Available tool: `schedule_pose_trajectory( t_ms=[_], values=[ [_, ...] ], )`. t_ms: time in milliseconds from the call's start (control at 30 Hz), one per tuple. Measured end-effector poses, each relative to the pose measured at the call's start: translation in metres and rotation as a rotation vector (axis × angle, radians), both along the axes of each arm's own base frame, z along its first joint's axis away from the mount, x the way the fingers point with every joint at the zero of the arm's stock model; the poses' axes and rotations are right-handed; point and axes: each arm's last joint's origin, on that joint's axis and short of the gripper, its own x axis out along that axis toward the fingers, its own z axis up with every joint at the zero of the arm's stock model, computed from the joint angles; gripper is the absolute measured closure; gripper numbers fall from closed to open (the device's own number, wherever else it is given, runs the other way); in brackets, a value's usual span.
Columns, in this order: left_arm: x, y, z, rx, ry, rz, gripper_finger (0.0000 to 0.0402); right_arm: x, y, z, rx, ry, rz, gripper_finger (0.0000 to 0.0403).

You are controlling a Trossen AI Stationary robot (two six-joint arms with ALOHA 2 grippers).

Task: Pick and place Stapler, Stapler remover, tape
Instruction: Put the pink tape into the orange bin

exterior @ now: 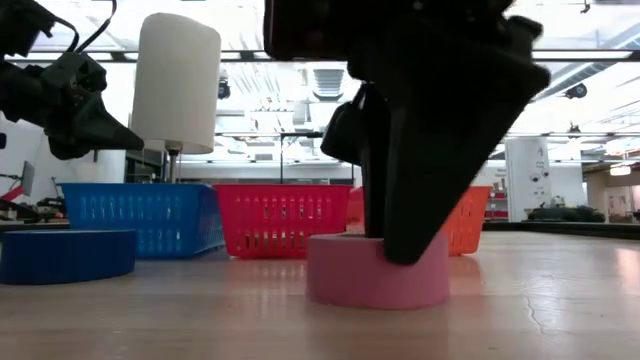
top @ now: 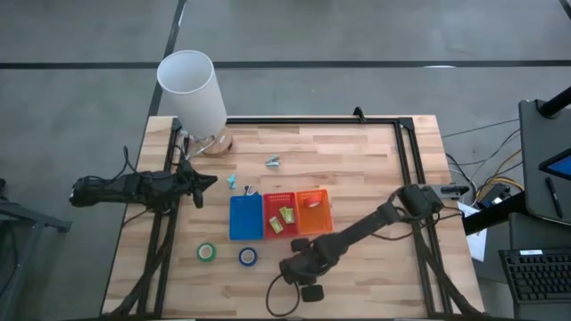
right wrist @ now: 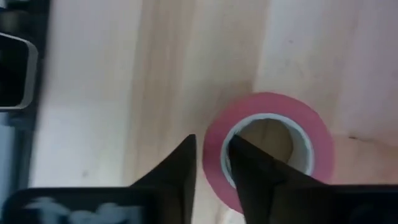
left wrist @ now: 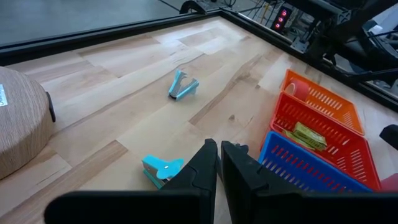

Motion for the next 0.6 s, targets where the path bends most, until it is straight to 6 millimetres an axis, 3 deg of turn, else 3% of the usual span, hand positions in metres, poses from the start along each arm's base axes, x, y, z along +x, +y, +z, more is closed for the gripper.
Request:
schedule_pose_trajectory(
  t_ms=[167,400,600],
  values=[
    [0.0,0.0,0.0,0.0,0.0,0.0,0.0376,0.001,-0.003,0.012,0.132,0.027,0.038,0.0382],
    [0.0,0.0,0.0,0.0,0.0,0.0,0.0376,0.006,-0.008,0.018,0.344,0.073,0.09,0.0379],
    [0.0,0.0,0.0,0.0,0.0,0.0,0.0376,0.008,-0.023,0.028,0.38,0.087,0.072,0.0379]
  ],
)
